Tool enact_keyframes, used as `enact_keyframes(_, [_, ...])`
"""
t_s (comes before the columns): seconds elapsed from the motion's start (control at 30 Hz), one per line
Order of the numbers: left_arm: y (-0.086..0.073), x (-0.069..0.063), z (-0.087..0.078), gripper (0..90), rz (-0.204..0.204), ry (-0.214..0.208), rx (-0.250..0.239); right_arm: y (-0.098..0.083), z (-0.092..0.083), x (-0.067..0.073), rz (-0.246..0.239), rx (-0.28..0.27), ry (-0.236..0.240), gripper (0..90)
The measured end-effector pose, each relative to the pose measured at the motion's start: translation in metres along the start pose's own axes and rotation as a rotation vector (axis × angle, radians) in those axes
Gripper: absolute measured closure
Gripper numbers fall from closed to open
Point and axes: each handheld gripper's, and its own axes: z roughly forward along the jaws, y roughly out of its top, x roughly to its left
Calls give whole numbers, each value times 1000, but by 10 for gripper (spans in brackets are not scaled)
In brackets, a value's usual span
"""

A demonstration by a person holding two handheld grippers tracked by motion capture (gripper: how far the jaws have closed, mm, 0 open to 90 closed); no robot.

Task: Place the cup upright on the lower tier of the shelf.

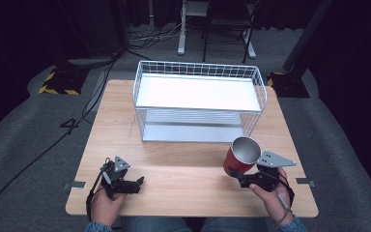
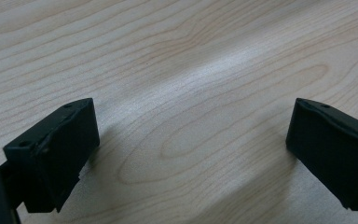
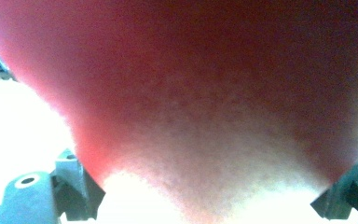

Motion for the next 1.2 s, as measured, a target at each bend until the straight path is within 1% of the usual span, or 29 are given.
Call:
enact_keyframes(0.2, [-1, -1, -1, 28, -4, 6, 1, 13, 14, -7, 2, 2, 13, 164])
enact_keyframes(0.23, [-1, -1, -1, 28, -12, 9, -2, 15, 17, -8, 2, 3, 15, 164])
enact_keyframes(0.43, [-2, -1, -1, 27, -12, 11, -2, 26, 33, -12, 3, 4, 20, 164])
enact_keyframes(0.6, [-2, -1, -2, 27, -12, 11, -1, 32, 47, -12, 0, 15, 9, 164])
enact_keyframes(0.8, [-2, -1, -2, 27, -11, 11, 0, 38, 64, -12, 27, 33, 0, 164])
enact_keyframes(0.97, [-1, -2, -1, 20, -13, 7, 2, 42, 77, -13, 26, 37, -10, 164])
enact_keyframes(1.03, [-1, -1, -1, 16, -5, 6, 3, 44, 81, -14, 31, 39, -13, 164])
enact_keyframes(1.1, [-1, -2, 0, 14, -10, 4, 4, 46, 86, -15, 26, 40, -15, 164])
enact_keyframes(1.2, [0, -1, 0, 11, -3, 4, 7, 47, 93, -15, 21, 47, -23, 164])
